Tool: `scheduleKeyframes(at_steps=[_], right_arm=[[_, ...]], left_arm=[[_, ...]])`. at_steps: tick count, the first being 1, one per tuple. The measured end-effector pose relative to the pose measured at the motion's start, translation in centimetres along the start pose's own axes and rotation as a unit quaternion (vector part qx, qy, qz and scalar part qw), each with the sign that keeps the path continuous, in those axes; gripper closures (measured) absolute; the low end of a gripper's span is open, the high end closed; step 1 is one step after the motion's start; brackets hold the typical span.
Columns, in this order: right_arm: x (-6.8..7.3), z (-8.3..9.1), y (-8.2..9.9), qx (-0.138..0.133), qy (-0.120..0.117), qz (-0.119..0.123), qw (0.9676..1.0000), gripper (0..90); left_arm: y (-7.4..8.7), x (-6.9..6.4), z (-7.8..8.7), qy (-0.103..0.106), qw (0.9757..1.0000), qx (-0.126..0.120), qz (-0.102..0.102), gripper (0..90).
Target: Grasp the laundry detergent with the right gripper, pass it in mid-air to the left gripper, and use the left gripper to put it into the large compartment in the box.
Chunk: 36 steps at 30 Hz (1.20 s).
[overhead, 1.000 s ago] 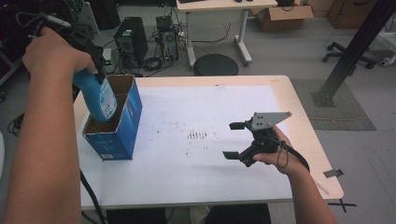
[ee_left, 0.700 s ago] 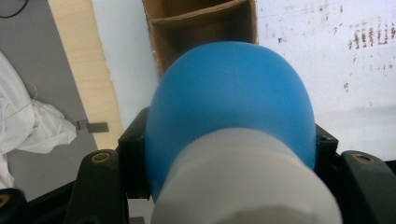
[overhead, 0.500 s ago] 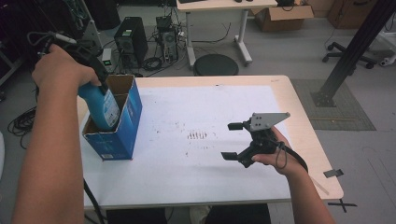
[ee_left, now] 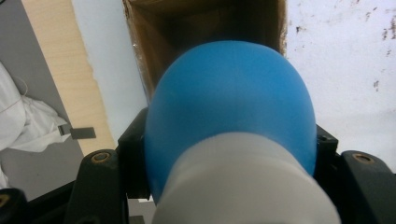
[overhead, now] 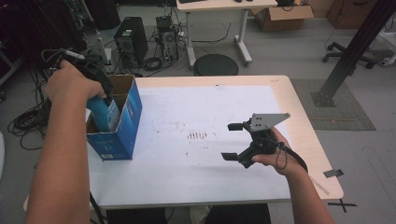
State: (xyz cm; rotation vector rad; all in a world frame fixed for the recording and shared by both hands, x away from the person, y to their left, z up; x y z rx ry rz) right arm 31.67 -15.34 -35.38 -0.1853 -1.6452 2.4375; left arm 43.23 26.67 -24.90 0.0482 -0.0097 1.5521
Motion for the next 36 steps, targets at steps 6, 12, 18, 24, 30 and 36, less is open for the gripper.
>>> scheduleKeyframes(at_steps=[6, 12, 18, 24, 30, 36], right_arm=[[0.0, 0.1, 0.0, -0.004, 0.002, 0.001, 1.0000, 0.0], [0.0, 0.2, 0.1, -0.005, 0.003, 0.001, 1.0000, 0.1], [0.0, 0.2, 0.2, -0.003, 0.002, 0.002, 1.0000, 0.0], [0.1, 0.2, 0.1, -0.001, 0.001, 0.003, 1.0000, 0.1], [0.0, 0.0, -0.1, -0.003, 0.001, 0.006, 1.0000, 0.1], [0.1, -0.2, -0.2, 0.000, -0.002, 0.007, 1.0000, 0.1]], left_arm=[[-0.1, -0.1, -1.3, -0.002, 1.0000, 0.003, 0.001, 38.0], [-0.1, -0.4, -2.7, -0.004, 1.0000, 0.003, -0.001, 38.0], [-0.1, -0.3, -4.2, -0.002, 1.0000, 0.008, -0.002, 38.0], [0.0, -0.2, -5.5, 0.000, 0.9999, 0.010, 0.002, 37.9], [0.0, 0.0, -6.7, 0.000, 0.9999, 0.014, 0.004, 37.9], [0.0, 0.2, -7.4, -0.005, 0.9998, 0.019, 0.003, 37.9]])
Point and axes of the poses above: each handheld gripper's, and its own axes: z roughly backward along the jaws, y roughly out of its underside, x roughly to its left, the point moved 4 cm from there along -z, roughly forward along the jaws, and after that the axes turned 6 degrees about z, right-handed, at the moved point
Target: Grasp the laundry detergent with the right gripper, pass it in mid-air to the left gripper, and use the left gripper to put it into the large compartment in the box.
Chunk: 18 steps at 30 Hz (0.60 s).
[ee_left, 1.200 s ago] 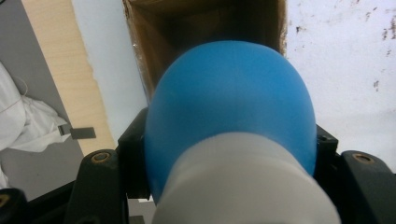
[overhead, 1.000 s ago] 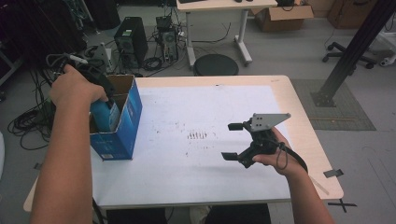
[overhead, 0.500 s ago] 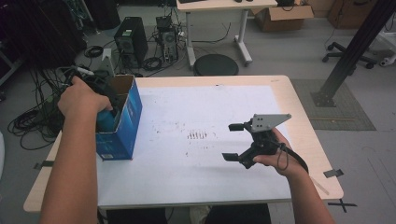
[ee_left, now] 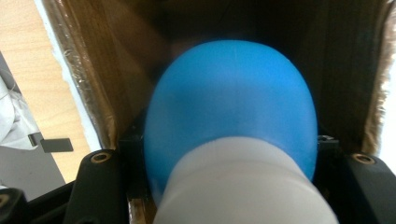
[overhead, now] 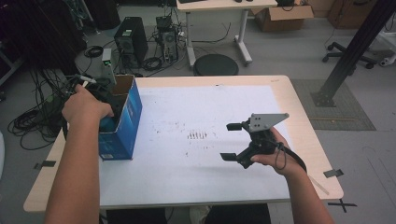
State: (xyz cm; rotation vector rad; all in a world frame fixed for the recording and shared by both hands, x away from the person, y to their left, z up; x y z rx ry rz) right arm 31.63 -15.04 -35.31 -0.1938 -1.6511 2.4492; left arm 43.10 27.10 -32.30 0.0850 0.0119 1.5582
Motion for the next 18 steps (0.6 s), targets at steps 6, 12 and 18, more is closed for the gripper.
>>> scheduleKeyframes(at_steps=[6, 12, 18], right_arm=[[-0.02, -0.20, 0.06, 0.001, -0.001, 0.000, 1.0000, 0.1], [0.01, -0.22, 0.05, 0.001, 0.000, 0.000, 1.0000, 0.1], [0.06, -0.17, 0.12, 0.000, 0.000, 0.000, 1.0000, 0.1]], left_arm=[[-0.08, -0.01, -0.85, 0.004, 1.0000, 0.002, -0.001, 37.9], [-0.13, -0.09, -0.91, 0.002, 1.0000, 0.000, -0.003, 37.9], [-0.12, -0.07, -0.95, 0.003, 1.0000, -0.002, -0.002, 37.9]])
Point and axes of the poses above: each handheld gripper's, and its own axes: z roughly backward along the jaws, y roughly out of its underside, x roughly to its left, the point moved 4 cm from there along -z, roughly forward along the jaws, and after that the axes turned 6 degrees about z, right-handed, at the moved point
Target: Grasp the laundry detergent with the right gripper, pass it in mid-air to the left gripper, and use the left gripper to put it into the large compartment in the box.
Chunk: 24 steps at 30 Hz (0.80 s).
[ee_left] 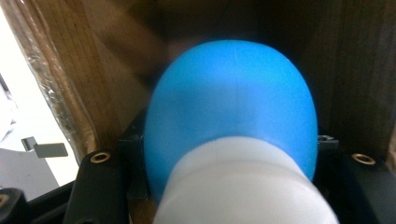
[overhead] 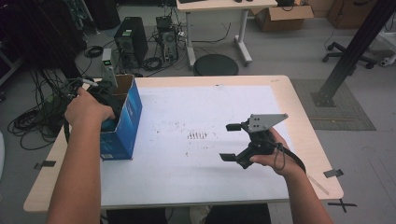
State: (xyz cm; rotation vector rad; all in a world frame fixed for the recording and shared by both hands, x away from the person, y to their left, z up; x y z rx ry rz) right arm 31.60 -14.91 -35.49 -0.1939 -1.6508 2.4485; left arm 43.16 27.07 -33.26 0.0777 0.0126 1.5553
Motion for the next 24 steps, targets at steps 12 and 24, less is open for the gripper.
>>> scheduleKeyframes(at_steps=[12, 24], right_arm=[[0.19, 0.44, -0.11, -0.001, 0.000, 0.002, 1.0000, 0.1], [0.28, 0.41, -0.17, -0.002, 0.000, 0.003, 1.0000, 0.1]], left_arm=[[0.18, 0.11, -0.06, 0.002, 1.0000, -0.001, 0.001, 37.8], [0.30, 0.25, 0.07, 0.007, 0.9999, -0.007, 0.007, 35.5]])
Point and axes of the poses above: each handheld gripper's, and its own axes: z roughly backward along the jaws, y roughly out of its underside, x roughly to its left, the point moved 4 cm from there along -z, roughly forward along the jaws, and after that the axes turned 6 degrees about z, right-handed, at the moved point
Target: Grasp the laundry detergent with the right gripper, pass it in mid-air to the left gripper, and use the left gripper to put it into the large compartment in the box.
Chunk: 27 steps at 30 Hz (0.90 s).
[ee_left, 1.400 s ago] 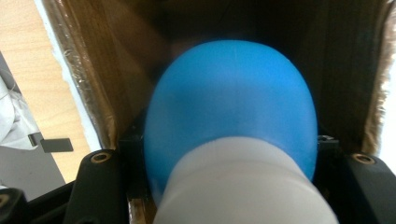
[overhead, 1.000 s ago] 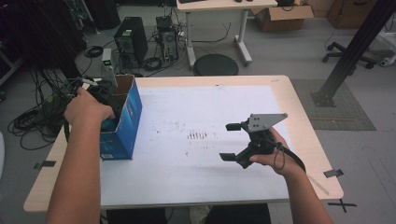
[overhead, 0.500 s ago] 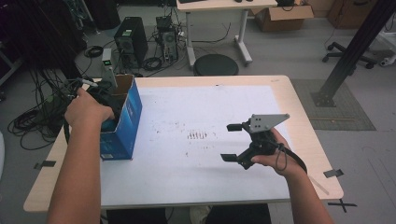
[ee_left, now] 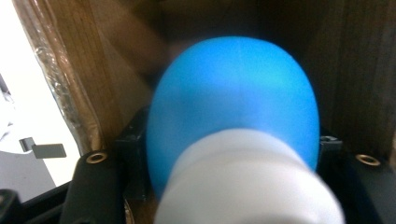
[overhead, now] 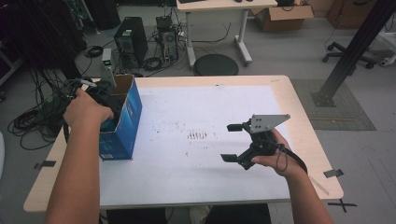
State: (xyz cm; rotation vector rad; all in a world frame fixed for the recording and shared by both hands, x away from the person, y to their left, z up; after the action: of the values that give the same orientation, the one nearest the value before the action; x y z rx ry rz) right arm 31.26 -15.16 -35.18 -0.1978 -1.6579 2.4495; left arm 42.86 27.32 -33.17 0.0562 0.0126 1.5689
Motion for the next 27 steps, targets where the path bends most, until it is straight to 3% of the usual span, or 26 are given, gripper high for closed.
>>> scheduleKeyframes(at_steps=[2, 15, 27], right_arm=[[0.0, 0.0, 0.0, 0.000, 0.000, 0.000, 1.0000, 0.1], [0.2, -0.1, -0.1, -0.003, -0.003, 0.002, 1.0000, 0.1], [0.4, 0.0, -0.4, -0.006, -0.005, 0.006, 1.0000, 0.1]], left_arm=[[0.0, 0.0, 0.1, 0.006, 1.0000, 0.000, 0.000, 33.7], [0.3, -0.4, 0.4, 0.001, 1.0000, 0.000, -0.005, 29.6], [0.8, -0.5, 2.3, -0.003, 0.9999, -0.012, -0.008, 28.2]])
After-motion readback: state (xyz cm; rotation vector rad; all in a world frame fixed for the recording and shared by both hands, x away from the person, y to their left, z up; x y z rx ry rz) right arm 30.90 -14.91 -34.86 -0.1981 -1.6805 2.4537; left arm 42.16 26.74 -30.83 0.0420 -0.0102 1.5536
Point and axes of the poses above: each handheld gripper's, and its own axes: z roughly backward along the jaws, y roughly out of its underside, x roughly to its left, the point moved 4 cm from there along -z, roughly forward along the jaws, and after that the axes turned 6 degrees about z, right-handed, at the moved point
